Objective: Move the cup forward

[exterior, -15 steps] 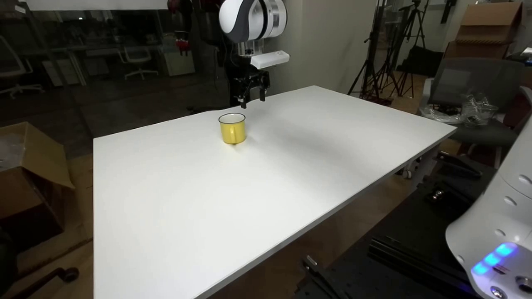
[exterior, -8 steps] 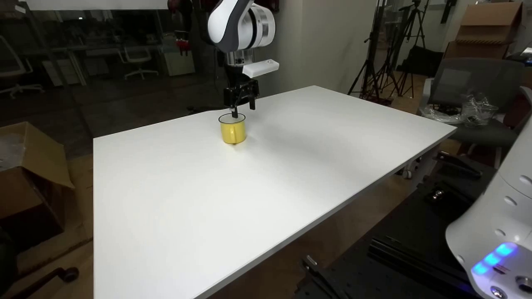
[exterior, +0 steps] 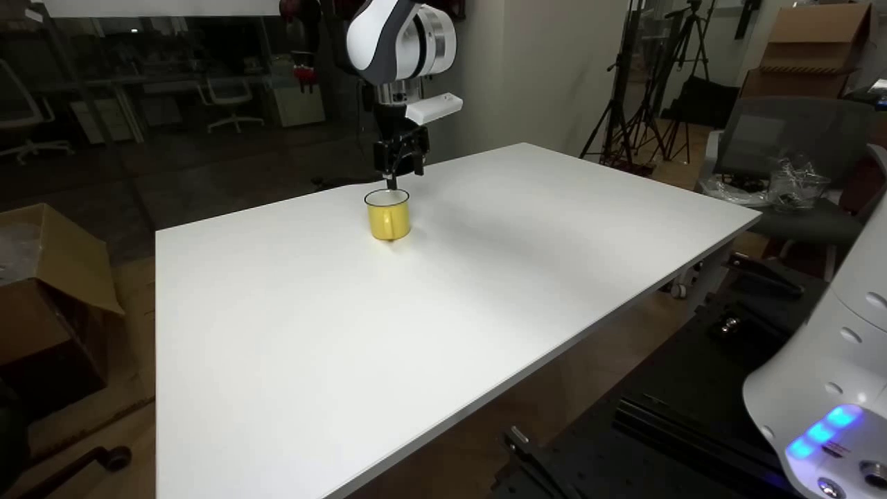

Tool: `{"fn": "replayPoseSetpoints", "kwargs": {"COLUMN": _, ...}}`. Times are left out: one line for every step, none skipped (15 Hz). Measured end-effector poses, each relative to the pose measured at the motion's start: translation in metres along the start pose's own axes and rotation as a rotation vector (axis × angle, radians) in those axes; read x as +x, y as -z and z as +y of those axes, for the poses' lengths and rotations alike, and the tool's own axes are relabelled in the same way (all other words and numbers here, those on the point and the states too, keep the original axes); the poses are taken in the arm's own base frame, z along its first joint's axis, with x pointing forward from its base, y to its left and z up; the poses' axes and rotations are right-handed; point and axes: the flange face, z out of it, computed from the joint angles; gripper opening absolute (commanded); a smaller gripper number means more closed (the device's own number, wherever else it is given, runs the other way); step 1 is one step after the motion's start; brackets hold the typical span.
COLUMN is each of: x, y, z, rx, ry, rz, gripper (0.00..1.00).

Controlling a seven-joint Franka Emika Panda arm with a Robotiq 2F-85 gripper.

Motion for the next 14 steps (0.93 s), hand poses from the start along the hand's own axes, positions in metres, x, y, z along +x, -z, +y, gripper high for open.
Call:
{"fn": "replayPoseSetpoints", "kwargs": {"x": 0.0, "y": -0.001, "z": 0.0, "rx": 0.0, "ry": 0.0, "rz": -0.001, "gripper": 1.0}}
{"fn": "replayPoseSetpoints", "kwargs": {"x": -0.001, "y": -0.002, "z": 0.001, "rx": 0.0, "ry": -0.002, "rz": -0.002, "gripper": 1.0}}
{"fn": "replayPoseSetpoints", "kwargs": {"x": -0.001, "y": -0.005, "z": 0.004, "rx": 0.001, "ry": -0.006, "rz": -0.004, "gripper": 1.0}}
{"fn": "replayPoseSetpoints", "kwargs": {"x": -0.001, "y": -0.008, "z": 0.008, "rx": 0.001, "ry": -0.012, "rz": -0.004, "gripper": 1.0}}
{"fn": "replayPoseSetpoints", "kwargs": {"x": -0.001, "y": -0.011, "z": 0.013, "rx": 0.001, "ry": -0.017, "rz": -0.004, "gripper": 1.0}}
{"fn": "replayPoseSetpoints", "kwargs": {"x": 0.0, "y": -0.014, "z": 0.018, "rx": 0.001, "ry": -0.021, "rz": -0.004, "gripper": 1.0}}
{"fn": "replayPoseSetpoints", "kwargs": {"x": 0.0, "y": -0.017, "z": 0.024, "rx": 0.001, "ry": -0.025, "rz": -0.002, "gripper": 1.0}}
{"fn": "replayPoseSetpoints", "kwargs": {"x": 0.0, "y": -0.02, "z": 0.029, "rx": 0.0, "ry": -0.029, "rz": -0.001, "gripper": 1.0}}
{"fn": "replayPoseSetpoints", "kwargs": {"x": 0.001, "y": -0.022, "z": 0.035, "rx": 0.0, "ry": -0.033, "rz": 0.002, "gripper": 1.0}}
{"fn": "replayPoseSetpoints", "kwargs": {"x": 0.002, "y": -0.025, "z": 0.04, "rx": -0.001, "ry": -0.036, "rz": 0.004, "gripper": 1.0}}
{"fn": "replayPoseSetpoints", "kwargs": {"x": 0.005, "y": -0.027, "z": 0.043, "rx": -0.002, "ry": -0.039, "rz": 0.005, "gripper": 1.0}}
{"fn": "replayPoseSetpoints", "kwargs": {"x": 0.007, "y": -0.027, "z": 0.045, "rx": -0.002, "ry": -0.039, "rz": 0.005, "gripper": 1.0}}
{"fn": "replayPoseSetpoints", "kwargs": {"x": 0.011, "y": -0.028, "z": 0.046, "rx": -0.002, "ry": -0.039, "rz": 0.006, "gripper": 1.0}}
{"fn": "replayPoseSetpoints", "kwargs": {"x": 0.015, "y": -0.028, "z": 0.046, "rx": -0.002, "ry": -0.036, "rz": 0.006, "gripper": 1.0}}
